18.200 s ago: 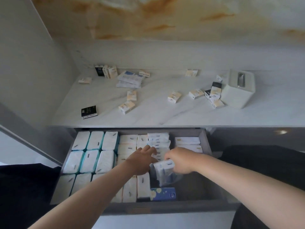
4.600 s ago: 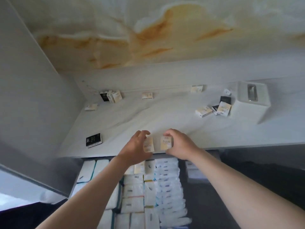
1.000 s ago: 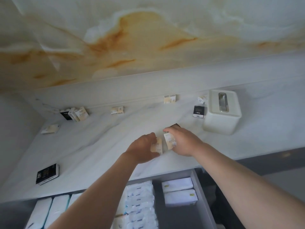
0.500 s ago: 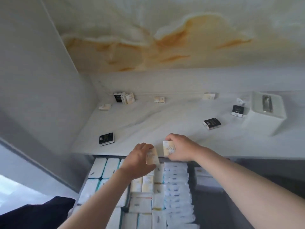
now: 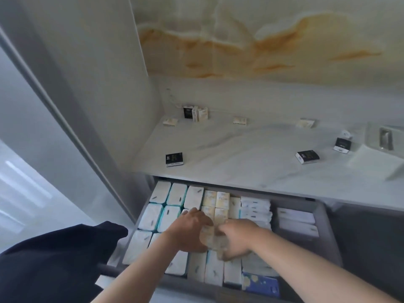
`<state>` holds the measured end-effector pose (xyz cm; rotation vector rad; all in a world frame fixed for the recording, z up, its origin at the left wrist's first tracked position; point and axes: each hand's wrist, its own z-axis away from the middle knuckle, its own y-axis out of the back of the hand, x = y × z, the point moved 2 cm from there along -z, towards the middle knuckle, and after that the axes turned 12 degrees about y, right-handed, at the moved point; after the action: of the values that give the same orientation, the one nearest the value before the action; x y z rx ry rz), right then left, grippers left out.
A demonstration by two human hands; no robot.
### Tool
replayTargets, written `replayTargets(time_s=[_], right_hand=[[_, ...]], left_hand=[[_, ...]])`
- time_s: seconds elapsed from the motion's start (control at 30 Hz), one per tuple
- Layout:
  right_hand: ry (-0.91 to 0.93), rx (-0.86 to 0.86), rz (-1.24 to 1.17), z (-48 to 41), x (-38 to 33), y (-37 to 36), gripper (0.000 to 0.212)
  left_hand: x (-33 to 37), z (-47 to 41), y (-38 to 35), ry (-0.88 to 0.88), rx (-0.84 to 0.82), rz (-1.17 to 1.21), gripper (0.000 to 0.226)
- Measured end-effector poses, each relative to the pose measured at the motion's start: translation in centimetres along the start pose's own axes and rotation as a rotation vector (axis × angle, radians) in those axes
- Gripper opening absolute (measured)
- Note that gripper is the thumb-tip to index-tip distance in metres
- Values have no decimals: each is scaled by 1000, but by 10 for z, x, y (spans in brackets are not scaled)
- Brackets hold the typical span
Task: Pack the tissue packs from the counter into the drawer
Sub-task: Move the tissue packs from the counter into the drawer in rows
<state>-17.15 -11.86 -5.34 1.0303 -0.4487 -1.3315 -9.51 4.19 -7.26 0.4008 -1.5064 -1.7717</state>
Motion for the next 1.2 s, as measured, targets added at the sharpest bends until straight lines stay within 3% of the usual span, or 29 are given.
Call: replayTargets(time_s=[0.27,0.4,0.47,0.53,0.63,0.77,0.9,1.07,1.2], right_hand=[[-257,145,13,2,-3,-27,87],[-96,283,93,5,-5,-11,63],[70,231,92,8,-4,-8,50],[139,119,164,11,-1,-14,53],[105,57,239,11,2,-30,63],[-57,203,105,8,-1,-30,71],[-98,191,25,8,-6,-34,81],[15,121,106,11,-5,-31,72],[-67,193,38,9,-4,-32,60]], left_hand=[[8,0,-15,-74,-22,-301,72],[5,2,-14,-83,-9,-262,78],[3,4,-15,-78,2,-237,76],[3,4,-16,-74,7,-225,73],[4,5,-16,-60,4,-221,70],[3,8,-15,-61,42,-218,68],[3,9,-14,-51,56,-224,69],[3,8,-13,-34,50,-217,70],[5,4,-12,-22,51,-227,67]])
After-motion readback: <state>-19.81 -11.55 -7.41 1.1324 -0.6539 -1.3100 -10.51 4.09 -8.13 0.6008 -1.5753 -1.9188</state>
